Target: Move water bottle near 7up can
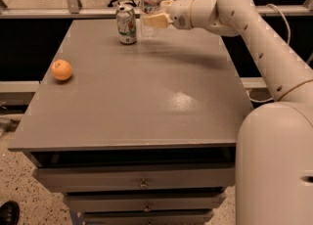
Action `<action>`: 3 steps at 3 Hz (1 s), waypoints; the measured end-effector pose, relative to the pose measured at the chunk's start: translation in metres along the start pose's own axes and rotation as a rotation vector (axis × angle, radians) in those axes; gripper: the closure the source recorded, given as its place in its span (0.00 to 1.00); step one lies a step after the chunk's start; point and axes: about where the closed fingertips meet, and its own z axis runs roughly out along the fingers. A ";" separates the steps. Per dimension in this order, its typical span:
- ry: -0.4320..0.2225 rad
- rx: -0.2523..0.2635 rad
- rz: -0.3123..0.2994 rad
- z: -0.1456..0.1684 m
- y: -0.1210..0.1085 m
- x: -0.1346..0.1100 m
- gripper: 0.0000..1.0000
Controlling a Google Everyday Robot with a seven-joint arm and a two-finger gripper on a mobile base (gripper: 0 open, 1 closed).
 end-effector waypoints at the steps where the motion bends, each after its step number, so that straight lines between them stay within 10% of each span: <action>1: 0.022 -0.014 0.031 0.010 -0.002 0.013 0.90; 3: 0.099 -0.046 0.087 0.022 0.000 0.035 0.44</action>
Offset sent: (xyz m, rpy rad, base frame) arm 0.0208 0.0045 -0.0384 -0.0690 0.1546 0.0019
